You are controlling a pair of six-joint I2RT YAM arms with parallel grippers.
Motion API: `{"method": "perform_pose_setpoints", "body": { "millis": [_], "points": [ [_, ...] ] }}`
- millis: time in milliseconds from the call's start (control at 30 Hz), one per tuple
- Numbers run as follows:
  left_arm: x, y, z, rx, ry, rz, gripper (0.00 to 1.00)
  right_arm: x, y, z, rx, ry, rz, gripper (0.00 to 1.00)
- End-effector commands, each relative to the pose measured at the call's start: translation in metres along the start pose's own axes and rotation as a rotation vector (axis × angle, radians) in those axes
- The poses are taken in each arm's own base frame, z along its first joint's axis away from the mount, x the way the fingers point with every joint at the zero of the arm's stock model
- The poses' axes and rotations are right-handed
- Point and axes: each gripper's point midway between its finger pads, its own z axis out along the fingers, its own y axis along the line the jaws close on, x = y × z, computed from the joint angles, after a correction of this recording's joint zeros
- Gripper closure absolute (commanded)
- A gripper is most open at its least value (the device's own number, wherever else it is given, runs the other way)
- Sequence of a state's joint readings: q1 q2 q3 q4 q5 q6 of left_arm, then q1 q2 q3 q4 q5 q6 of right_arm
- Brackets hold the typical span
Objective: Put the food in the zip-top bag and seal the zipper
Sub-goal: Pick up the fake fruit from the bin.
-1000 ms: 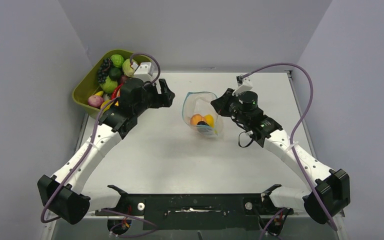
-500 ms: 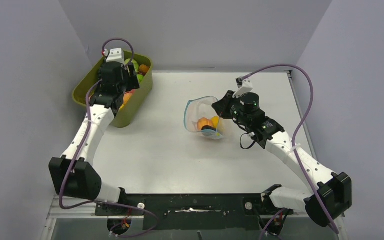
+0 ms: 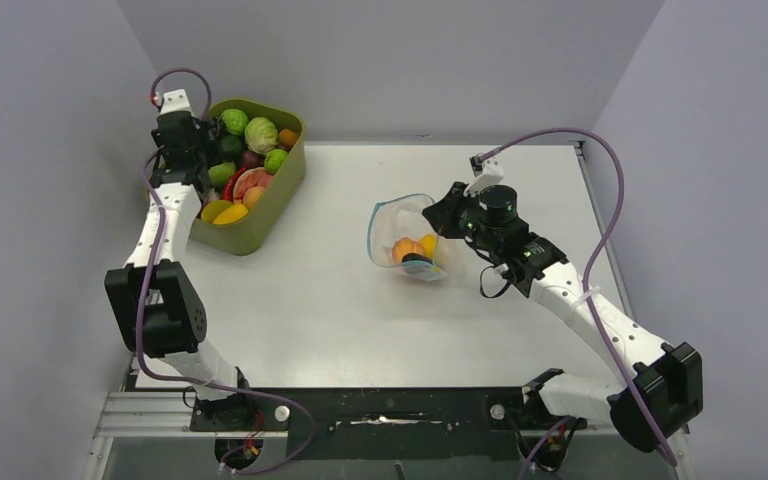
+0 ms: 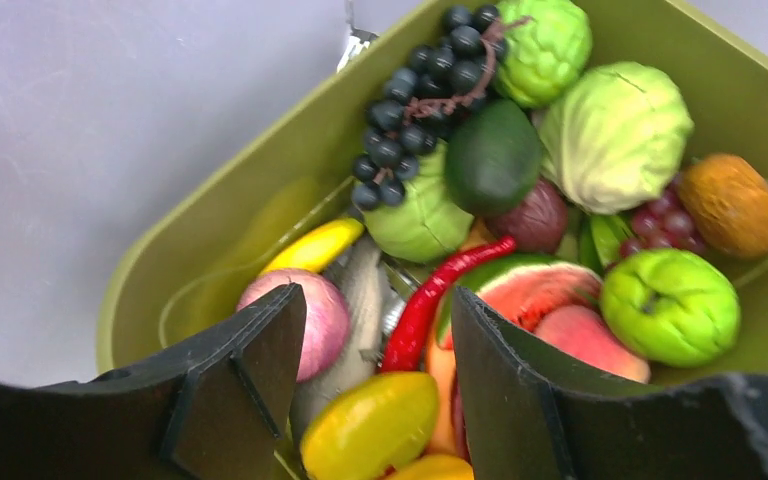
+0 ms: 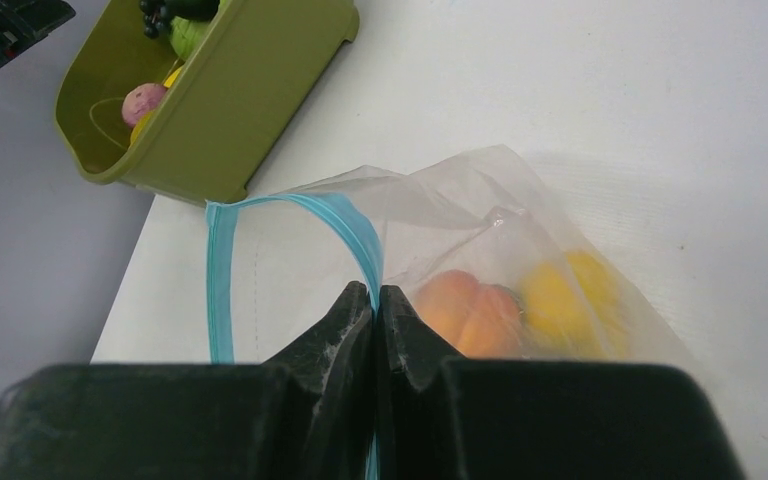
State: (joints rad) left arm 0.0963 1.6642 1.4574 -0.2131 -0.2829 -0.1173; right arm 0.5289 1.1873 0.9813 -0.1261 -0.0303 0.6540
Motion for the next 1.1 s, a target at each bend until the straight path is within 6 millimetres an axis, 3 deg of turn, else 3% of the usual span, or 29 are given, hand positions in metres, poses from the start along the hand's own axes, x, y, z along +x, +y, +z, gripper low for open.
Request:
{"method": "perform_pose_setpoints", "body": {
  "millis": [0, 367, 733, 1067],
  "points": [
    [-0.049, 0.008, 0.014, 0.036, -0.135, -0.046, 0.46, -0.037, 0.018, -0.002, -0.044, -0.093, -0.004, 1.0],
    [-0.046, 0.007, 0.076, 0.123, -0.145, -0.053, 0.5, -0.036, 0.013, 0.007, -0.017, -0.081, -0.005, 1.0],
    [-0.024, 0.008, 0.133, 0.109, -0.088, -0.016, 0.51, -0.033, 0.005, 0.026, 0.001, -0.051, -0.001, 1.0],
    [0.0, 0.009, 0.16, 0.112, -0.054, 0.025, 0.51, -0.034, -0.005, 0.031, 0.016, -0.049, 0.005, 1.0]
  ]
}}
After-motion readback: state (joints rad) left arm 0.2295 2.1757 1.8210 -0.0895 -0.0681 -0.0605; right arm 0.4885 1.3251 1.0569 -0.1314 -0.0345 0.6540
